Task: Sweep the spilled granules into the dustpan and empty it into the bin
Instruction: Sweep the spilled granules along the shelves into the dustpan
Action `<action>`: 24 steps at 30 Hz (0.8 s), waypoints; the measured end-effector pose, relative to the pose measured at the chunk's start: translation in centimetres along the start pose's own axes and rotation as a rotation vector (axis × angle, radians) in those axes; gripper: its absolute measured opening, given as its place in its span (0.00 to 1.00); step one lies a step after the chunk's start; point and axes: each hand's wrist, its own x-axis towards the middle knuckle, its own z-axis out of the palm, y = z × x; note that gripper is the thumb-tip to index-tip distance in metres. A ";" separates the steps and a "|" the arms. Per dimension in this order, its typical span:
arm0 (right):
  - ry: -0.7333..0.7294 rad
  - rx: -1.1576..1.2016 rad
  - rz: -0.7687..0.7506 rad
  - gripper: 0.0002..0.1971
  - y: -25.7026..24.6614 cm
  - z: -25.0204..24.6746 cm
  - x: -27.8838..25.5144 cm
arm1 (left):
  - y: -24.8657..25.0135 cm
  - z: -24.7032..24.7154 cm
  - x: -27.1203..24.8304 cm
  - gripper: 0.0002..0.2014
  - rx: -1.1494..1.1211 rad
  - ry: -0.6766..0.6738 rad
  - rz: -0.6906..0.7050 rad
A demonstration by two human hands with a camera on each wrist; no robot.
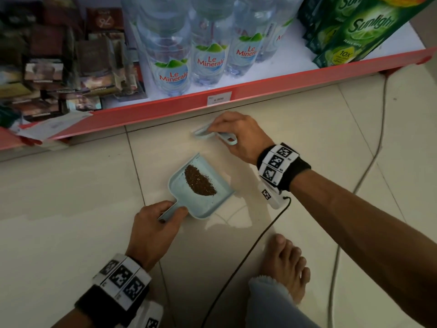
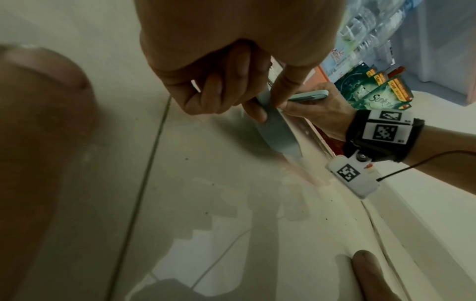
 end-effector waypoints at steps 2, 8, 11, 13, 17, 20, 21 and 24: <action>-0.080 0.044 -0.055 0.21 0.0 -0.1 -0.5 | -0.6 -0.4 -0.2 0.12 0.008 0.023 -0.014; -0.241 0.000 -0.116 0.25 2.6 -3.0 -4.9 | -1.3 -0.8 -0.4 0.13 0.018 0.015 -0.044; -0.246 -0.050 -0.115 0.25 3.7 -4.1 -6.9 | -0.8 -0.4 -0.1 0.14 0.026 -0.008 -0.043; -0.154 -0.051 -0.104 0.22 3.9 -4.2 -7.8 | -0.3 -0.1 0.1 0.15 0.030 -0.014 -0.036; 0.136 0.011 -0.065 0.16 3.0 -3.0 -8.0 | -0.2 0.2 0.2 0.14 0.021 0.001 -0.027; 0.172 0.054 -0.058 0.14 1.4 -1.6 -6.0 | -0.5 -0.2 0.0 0.12 0.037 0.009 -0.024; 0.146 0.072 -0.061 0.14 0.8 -1.3 -5.1 | -0.5 -0.4 -0.2 0.12 0.040 0.011 -0.021; 0.013 0.143 -0.071 0.14 -0.9 -0.5 -2.7 | -0.5 -0.9 -0.7 0.12 0.023 0.020 -0.020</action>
